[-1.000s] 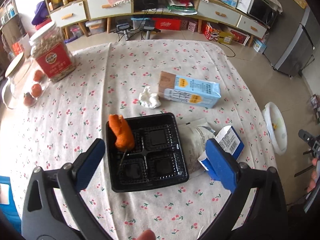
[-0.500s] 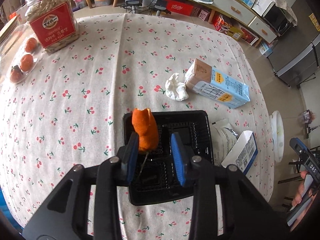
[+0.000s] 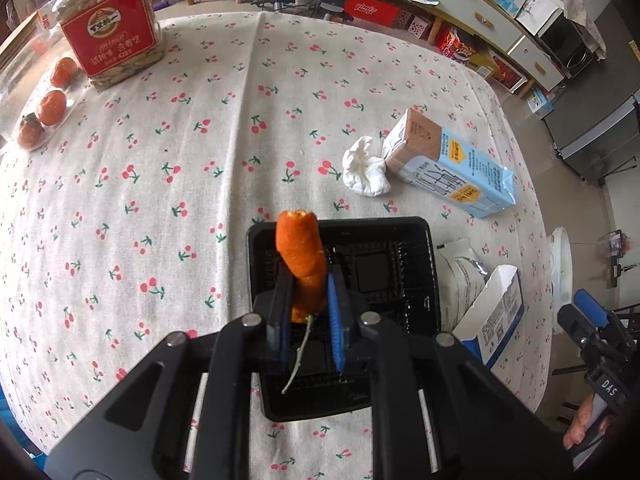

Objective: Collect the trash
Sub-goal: 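Grasp the orange carrot with the left tool while the right tool grasps the blue biscuit box, then drop the biscuit box into the white bucket with the right tool while the left tool drops the carrot there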

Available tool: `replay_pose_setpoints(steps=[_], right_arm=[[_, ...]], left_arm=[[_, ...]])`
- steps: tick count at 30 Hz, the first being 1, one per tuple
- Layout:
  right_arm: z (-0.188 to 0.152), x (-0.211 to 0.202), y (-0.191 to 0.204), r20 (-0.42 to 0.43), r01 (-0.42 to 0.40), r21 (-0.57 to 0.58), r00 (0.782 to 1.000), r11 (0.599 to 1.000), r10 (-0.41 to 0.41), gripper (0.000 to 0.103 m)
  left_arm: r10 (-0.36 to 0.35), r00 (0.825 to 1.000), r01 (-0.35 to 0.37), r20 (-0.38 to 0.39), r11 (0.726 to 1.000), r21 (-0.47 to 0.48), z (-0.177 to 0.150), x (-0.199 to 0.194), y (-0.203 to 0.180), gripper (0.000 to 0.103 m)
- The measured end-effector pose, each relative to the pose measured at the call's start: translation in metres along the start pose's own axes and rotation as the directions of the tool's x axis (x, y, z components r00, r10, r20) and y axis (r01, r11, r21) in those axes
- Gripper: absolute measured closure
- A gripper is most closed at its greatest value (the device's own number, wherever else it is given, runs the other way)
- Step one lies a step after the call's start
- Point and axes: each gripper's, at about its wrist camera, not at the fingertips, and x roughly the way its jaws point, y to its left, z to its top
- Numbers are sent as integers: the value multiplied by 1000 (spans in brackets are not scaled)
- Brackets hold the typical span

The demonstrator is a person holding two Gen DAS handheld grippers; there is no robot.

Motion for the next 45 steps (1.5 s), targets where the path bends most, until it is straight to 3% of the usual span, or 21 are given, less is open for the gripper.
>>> replay_pose_setpoints(steps=[4,9,13,17,21,31,35,45], right_arm=[[-1,9,20,-31,-29,-27,999,999,28,23],[-3,22,36,-70,-46,21,996,999,48,20],[-4,33,39,-105,-39,102,993,994,50,19],[-5,45,40,-126,-54,195,989,979,80,19],[-5,52,45,-124,-29,230,990,973,59,19],[-2,69,64,-150,24,155,989,988,0,19],[-5,68,71,-157,36,89,987,995,-22,24],[-13,40,47,-118,11,47,993,999,-5,34]], left_arm=[[-49,997,50,57,999,-6,-6,-28,6,85],[-85,990,87,116,996,-12,-16,-56,18,85],[-60,987,61,151,998,1,-25,-70,26,85],[-47,988,46,146,999,5,-35,-72,35,85],[-17,989,16,145,1000,4,-44,-74,48,85],[5,989,-4,151,1000,-7,-57,-82,71,85],[-5,988,8,152,1000,-21,-59,-84,77,85],[-16,989,17,150,1000,-7,-62,-87,77,85]])
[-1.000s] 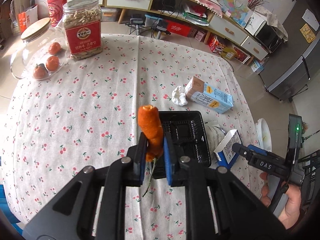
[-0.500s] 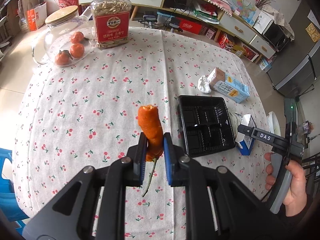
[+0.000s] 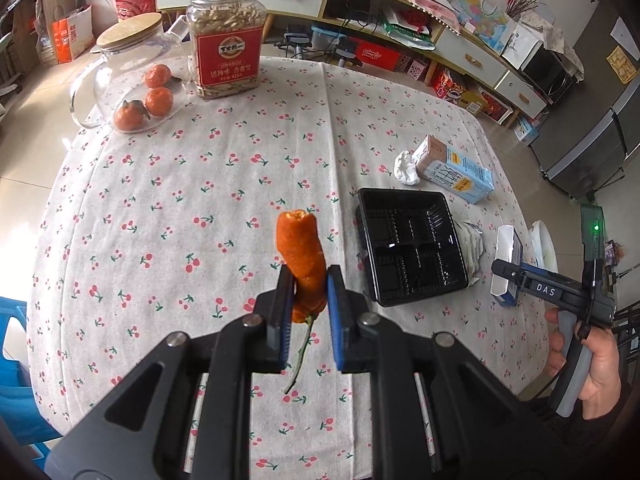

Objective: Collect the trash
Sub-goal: 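Drop the biscuit box into the white bucket with the right tool while the left tool drops the carrot there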

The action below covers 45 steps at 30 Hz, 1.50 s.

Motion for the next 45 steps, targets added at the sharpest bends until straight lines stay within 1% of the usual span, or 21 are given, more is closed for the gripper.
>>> replay_pose_setpoints(steps=[3,6,10,14,22,26,29,32,37,41,45], right_arm=[[-1,-15,-14,30,2,3,1000,1000,-2,34],[-1,-27,-30,55,21,6,998,1000,-21,34],[0,-41,-53,86,22,20,996,1000,-23,35],[-2,-56,-84,116,33,57,992,998,-39,35],[-10,-82,-172,176,7,189,984,982,-41,35],[-22,-93,-227,195,12,282,978,959,-70,35],[-34,-93,-265,192,11,351,978,936,-83,35],[-43,-89,-291,183,13,389,979,921,-92,35],[-49,-81,-312,185,-11,414,980,910,-72,35],[-48,-79,-315,202,-43,401,979,915,-43,35],[-42,-76,-310,217,-70,389,976,919,-17,34]], left_arm=[[-4,1000,4,-3,1000,11,0,1,-4,85],[10,1000,-9,-17,999,36,0,6,-10,85],[-26,999,27,-27,999,21,2,9,-18,85],[-30,999,31,-20,998,60,3,11,-38,85],[-65,997,69,-33,989,127,-1,24,-89,86],[-93,995,97,-32,982,161,-6,28,-119,85],[-106,993,112,-41,977,184,-10,33,-138,86],[-108,993,117,-53,971,207,-13,41,-158,86],[-121,990,135,-71,956,259,-22,53,-197,85],[-126,989,145,-82,942,303,-26,62,-233,86],[-148,983,175,-110,934,310,-28,73,-267,86]])
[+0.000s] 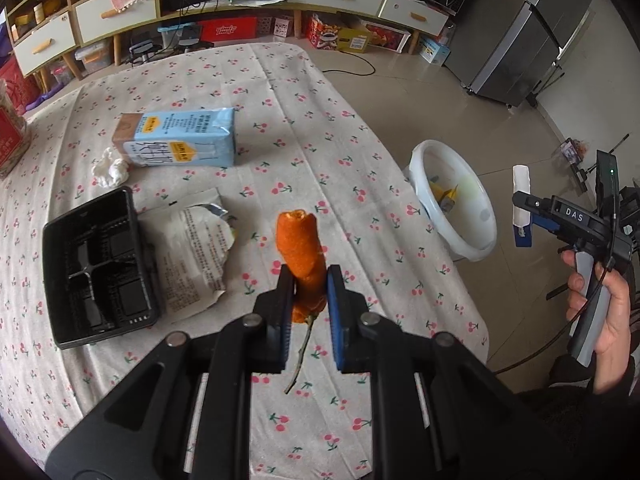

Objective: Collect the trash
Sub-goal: 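Drop the biscuit box into the white bucket with the right tool while the left tool drops the carrot there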

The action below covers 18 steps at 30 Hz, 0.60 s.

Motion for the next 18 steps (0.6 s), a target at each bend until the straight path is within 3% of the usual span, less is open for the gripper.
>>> replay_pose_setpoints(steps=[4,8,18], right_arm=[[6,8,-1,5,-25,0,1000,1000,25,34],[9,17,-3,-12,-62,16,998,998,63,20],[2,-7,-31,-24,-36,76,999,996,38,19]], left_arm=[[-27,1000,27,-4,999,30,14,15,-35,85],[-46,999,44,19,996,73,25,31,-67,86],[-83,996,79,29,991,108,45,60,-118,85]])
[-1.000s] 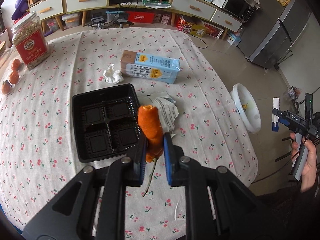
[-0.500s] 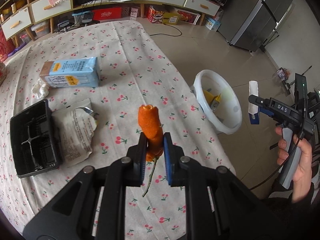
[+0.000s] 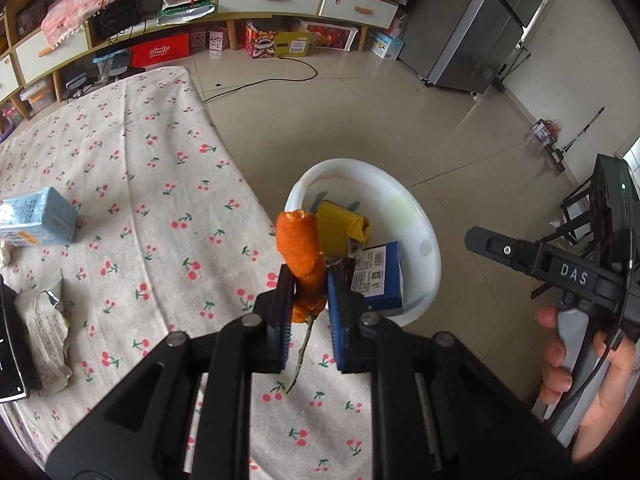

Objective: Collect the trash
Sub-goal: 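Drop the biscuit box into the white bucket with the right tool while the left tool drops the carrot there, then grasp the black plastic tray by its rim with the left tool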

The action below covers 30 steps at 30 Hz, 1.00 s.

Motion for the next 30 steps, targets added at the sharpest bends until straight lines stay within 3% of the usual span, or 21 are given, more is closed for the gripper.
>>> replay_pose_setpoints(steps=[8,12,13,14,16,20,30], right_arm=[[-13,-24,-23,12,38,22,999,999,-38,19],[-15,-36,-23,40,55,17,998,998,-56,19],[-15,-36,-22,44,64,10,997,998,-65,19],[-15,-37,-20,46,73,4,996,997,-73,19],[-14,-36,-16,45,81,1,996,997,-81,19],[-13,-35,-4,45,75,-18,996,997,-74,18],[-19,-31,52,57,97,-135,994,986,-90,18]], left_arm=[[0,1000,0,-10,998,57,15,28,-26,84],[-5,1000,4,21,998,60,18,31,-27,82],[-13,999,11,30,998,63,18,30,-26,73],[-13,999,11,33,998,67,19,29,-25,54],[6,998,-10,60,997,70,18,22,-22,31],[85,993,-90,81,994,59,15,3,-10,21],[208,973,-205,105,978,-39,-15,-57,66,10]])
